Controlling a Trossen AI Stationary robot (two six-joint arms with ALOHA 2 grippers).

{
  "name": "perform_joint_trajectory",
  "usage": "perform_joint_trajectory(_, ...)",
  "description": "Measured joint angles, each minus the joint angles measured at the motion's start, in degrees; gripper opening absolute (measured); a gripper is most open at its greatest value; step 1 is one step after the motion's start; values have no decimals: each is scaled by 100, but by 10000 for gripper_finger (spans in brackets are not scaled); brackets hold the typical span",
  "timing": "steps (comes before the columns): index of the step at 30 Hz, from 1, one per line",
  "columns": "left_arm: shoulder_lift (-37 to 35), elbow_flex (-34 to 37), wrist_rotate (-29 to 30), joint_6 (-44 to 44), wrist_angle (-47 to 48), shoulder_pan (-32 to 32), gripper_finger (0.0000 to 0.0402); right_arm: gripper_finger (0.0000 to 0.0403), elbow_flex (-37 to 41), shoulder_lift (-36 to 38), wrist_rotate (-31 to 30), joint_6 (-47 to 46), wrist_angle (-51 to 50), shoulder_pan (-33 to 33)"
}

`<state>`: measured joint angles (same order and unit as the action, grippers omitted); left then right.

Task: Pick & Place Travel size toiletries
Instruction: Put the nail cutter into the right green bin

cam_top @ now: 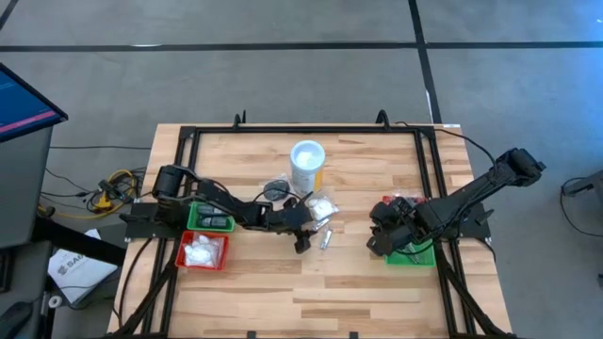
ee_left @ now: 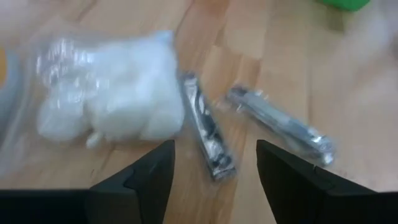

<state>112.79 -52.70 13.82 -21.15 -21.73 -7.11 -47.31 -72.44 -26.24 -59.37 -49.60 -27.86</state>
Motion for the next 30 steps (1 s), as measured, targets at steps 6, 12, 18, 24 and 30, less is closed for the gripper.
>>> perform_joint_trajectory(6,156,0,-12,-173,-64,-27,214,123,0,0,0,87,79,13)
perform_joint_trajectory(12,309,-28,112,-205,-267,-78,214,121,0,0,0,147,134,21)
perform_joint_trajectory(18,407,-66,508,-209,-329,-160,214,123,-3,0,-69,292,270,24)
perform_joint_trajectory(24,411,-66,582,-185,-296,-164,214,121,-4,0,-72,299,255,24)
perform_joint_trajectory(30,411,-67,651,-183,-231,-156,167,122,-4,0,-79,299,253,24)
